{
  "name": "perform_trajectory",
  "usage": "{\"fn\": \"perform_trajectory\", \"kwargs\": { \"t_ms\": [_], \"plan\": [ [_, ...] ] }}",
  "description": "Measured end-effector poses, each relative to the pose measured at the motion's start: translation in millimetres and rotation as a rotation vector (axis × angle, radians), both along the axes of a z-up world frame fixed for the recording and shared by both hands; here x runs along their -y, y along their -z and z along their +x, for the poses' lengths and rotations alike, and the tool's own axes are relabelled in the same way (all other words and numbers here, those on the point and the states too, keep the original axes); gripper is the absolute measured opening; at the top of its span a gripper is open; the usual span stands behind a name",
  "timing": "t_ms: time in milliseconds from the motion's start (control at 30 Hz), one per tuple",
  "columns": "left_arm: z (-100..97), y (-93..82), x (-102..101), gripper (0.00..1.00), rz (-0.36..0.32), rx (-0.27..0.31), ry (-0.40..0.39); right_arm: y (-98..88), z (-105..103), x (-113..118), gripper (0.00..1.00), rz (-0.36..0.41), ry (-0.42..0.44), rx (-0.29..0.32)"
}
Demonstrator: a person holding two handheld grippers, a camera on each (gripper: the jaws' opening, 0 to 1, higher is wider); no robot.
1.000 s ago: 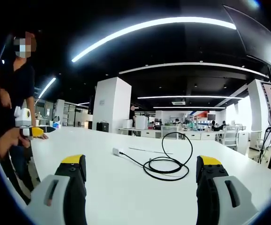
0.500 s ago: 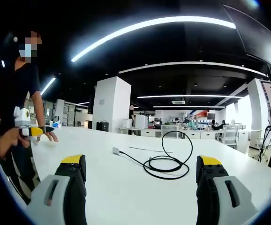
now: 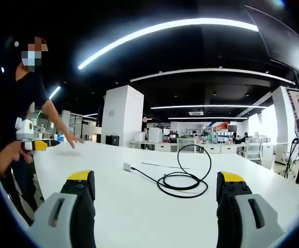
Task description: Plug the desk Type‑C cable into the charger adapter.
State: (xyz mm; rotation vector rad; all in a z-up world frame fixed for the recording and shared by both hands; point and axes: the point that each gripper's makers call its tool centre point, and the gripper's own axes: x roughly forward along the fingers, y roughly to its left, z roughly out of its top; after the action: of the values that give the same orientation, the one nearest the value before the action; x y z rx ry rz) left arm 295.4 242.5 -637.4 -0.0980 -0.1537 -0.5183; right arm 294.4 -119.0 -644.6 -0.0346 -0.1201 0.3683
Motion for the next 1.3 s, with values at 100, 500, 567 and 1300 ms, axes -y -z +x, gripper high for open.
{"fn": "perform_trajectory", "kwargs": {
  "t_ms": [100,500,567,1300],
  "plan": [
    [0.7,-0.4,2.1,0.99,0.003,0.000,0.002,-0.4,0.1,0.3,1.00,0.003,-0.001,0.001],
    [2.9,0.0,5.3,0.99,0.004,-0.004,0.012,1.8,2.1,-2.3,1.00,0.008,-0.004,-0.003],
    [2.8,0.5,5.8,0.99,0.004,-0.005,0.013,1.9,2.4,-2.4,1.00,0.007,-0.004,-0.003],
    [2.0,0.8,4.8,0.99,0.008,-0.006,0.007,3.7,1.5,-0.6,1.00,0.011,-0.001,-0.007]
  ]
}}
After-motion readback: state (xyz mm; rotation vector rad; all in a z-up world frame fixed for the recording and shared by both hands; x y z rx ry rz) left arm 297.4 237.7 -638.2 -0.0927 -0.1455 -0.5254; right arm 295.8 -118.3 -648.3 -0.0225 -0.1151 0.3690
